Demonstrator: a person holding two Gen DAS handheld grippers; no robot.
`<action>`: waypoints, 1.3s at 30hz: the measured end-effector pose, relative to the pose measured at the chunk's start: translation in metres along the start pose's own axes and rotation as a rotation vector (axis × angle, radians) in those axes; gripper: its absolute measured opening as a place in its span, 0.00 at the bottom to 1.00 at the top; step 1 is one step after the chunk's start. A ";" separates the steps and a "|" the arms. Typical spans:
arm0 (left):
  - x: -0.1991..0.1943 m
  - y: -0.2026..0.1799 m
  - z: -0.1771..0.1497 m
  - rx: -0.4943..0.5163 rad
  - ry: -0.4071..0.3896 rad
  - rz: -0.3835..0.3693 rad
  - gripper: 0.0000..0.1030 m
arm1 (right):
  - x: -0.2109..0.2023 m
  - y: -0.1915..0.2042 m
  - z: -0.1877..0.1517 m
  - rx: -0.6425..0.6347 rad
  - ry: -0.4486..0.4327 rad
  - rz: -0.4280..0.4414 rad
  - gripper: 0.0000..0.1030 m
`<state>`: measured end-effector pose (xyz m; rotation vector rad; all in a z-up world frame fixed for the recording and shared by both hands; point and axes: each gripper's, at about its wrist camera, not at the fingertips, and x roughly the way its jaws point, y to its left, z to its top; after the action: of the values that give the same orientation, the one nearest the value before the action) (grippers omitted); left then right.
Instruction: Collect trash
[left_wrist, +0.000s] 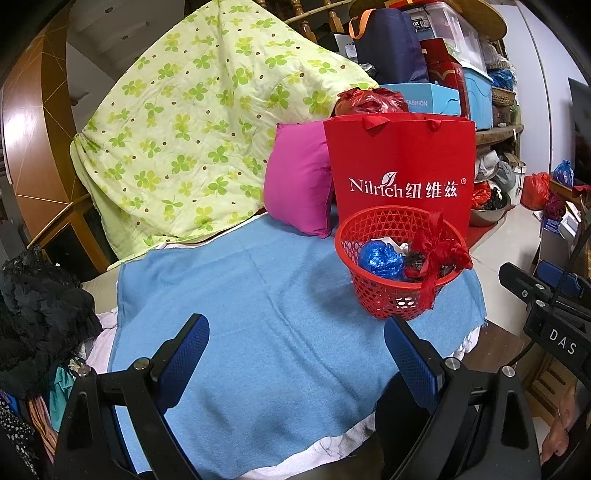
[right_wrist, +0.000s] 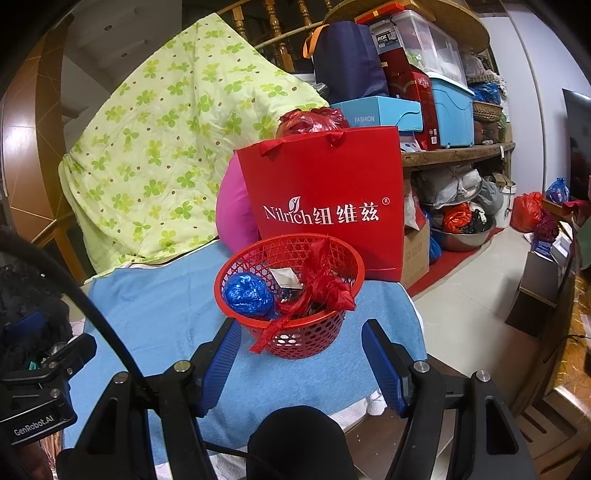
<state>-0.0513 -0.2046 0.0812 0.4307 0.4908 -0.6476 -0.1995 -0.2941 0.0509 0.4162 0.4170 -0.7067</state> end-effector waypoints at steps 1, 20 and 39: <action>0.000 0.000 0.000 0.000 0.000 0.000 0.93 | 0.000 0.000 0.000 0.001 0.002 -0.001 0.69; 0.003 0.001 -0.004 -0.003 0.011 0.002 0.93 | 0.002 0.002 -0.002 -0.007 0.011 -0.001 0.69; 0.005 -0.001 -0.006 -0.004 0.017 -0.004 0.93 | 0.002 0.004 -0.002 -0.023 0.013 -0.007 0.69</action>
<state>-0.0501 -0.2043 0.0733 0.4318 0.5089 -0.6476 -0.1962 -0.2912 0.0489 0.3979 0.4386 -0.7060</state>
